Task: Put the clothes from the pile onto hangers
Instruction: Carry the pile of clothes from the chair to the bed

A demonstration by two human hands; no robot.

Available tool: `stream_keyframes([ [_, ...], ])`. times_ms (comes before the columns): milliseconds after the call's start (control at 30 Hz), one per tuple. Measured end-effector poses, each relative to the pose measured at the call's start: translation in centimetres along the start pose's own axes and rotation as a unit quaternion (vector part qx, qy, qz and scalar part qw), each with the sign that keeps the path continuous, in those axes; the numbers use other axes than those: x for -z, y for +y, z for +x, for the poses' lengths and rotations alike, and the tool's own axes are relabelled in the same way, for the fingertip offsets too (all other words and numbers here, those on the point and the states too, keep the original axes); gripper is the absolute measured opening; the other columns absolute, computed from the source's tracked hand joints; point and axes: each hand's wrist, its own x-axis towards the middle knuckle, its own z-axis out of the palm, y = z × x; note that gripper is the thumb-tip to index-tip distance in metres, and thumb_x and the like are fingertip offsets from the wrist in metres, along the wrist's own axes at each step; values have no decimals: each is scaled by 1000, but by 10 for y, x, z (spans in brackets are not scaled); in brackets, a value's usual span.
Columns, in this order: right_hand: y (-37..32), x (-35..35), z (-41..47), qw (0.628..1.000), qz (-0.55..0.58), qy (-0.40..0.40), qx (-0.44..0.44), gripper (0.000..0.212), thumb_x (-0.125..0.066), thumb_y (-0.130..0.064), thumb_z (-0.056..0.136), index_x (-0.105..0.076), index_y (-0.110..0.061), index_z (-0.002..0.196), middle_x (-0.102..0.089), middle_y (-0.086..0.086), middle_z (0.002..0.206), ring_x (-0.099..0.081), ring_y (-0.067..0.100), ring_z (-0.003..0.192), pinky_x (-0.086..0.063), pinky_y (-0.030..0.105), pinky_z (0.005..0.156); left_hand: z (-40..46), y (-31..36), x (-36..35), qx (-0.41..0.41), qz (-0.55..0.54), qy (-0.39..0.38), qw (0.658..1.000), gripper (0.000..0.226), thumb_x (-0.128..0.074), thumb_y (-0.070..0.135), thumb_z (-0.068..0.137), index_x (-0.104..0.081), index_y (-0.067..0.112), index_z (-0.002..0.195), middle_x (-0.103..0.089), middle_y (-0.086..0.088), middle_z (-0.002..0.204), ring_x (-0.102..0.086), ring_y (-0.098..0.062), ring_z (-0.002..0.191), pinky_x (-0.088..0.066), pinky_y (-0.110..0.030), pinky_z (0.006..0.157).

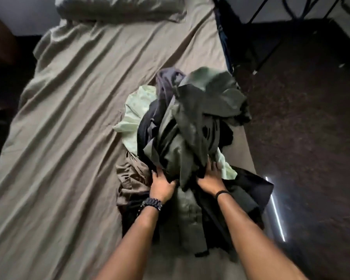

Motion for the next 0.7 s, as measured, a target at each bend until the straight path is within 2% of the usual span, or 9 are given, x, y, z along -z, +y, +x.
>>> stream_keyframes([
  [67, 11, -14, 27, 999, -45, -11, -18, 107, -23, -69, 56, -1, -30, 153, -1, 2, 161, 2, 32, 146, -11, 51, 118, 10, 0, -6, 6, 61, -18, 998, 78, -61, 29, 88, -19, 4, 148, -26, -25, 149, -35, -36, 134, -27, -31, 107],
  [100, 15, -18, 42, 998, -56, -16, -27, 106, -22, -67, 54, -3, -31, 152, -2, 1, 160, 0, 33, 146, -12, 51, 118, 13, 4, -3, 14, 75, -24, 997, 72, -58, 24, 91, -20, 3, 147, -26, -25, 148, -36, -36, 133, -29, -31, 106],
  [200, 14, -14, 55, 994, -94, -46, -37, 103, -30, -60, 58, -1, -30, 153, 0, 0, 161, -4, 35, 146, -12, 46, 118, 26, 9, 3, 33, 109, -47, 992, 63, -54, 24, 93, -23, 5, 144, -28, -21, 145, -40, -35, 131, -35, -33, 102],
  [300, 11, -8, 44, 995, -76, -49, -33, 96, -42, -60, 70, -2, -31, 153, 2, 0, 161, -1, 34, 146, -14, 50, 117, 15, 13, 13, 20, 116, -49, 992, 63, -56, 30, 92, -26, 6, 141, -32, -19, 140, -44, -36, 127, -37, -37, 100],
  [367, 8, -2, 25, 999, -39, -20, -21, 87, -52, -49, 83, -5, -27, 153, -2, 2, 161, -3, 31, 147, -17, 52, 115, 2, 13, 18, -3, 105, -35, 994, 65, -59, 35, 90, -28, 6, 138, -36, -18, 136, -46, -38, 124, -40, -40, 98],
  [433, 4, 5, 4, 999, -12, 26, -25, 79, -52, -45, 88, -10, -26, 152, -6, 1, 161, -9, 30, 146, -24, 52, 112, -12, 8, 20, -25, 98, 2, 995, 71, -60, 42, 88, -27, 8, 140, -39, -18, 134, -49, -39, 120, -44, -43, 95],
  [533, -5, 6, -32, 994, -30, 107, -7, 62, -53, -38, 91, -29, -17, 145, -23, 11, 154, -27, 35, 138, -37, 48, 102, -44, -1, 13, -78, 126, 79, 986, 84, -59, 44, 88, -14, 11, 151, -34, -20, 143, -46, -37, 123, -42, -42, 98],
  [633, -14, 13, -64, 991, -103, 85, -15, 56, -53, -28, 89, -34, -18, 142, -35, 15, 140, -35, 39, 129, -35, 49, 100, -73, -4, 8, -109, 183, 116, 970, 81, -60, 38, 89, -14, 17, 152, -32, -22, 144, -45, -38, 123, -40, -41, 99],
  [700, -22, 28, -79, 994, -66, 85, -26, 42, -56, -27, 88, -50, -16, 128, -41, 13, 131, -40, 35, 126, -34, 46, 101, -80, 2, 15, -99, 190, 104, 971, 77, -60, 34, 89, -17, 20, 152, -30, -20, 143, -43, -37, 123, -37, -40, 101],
])
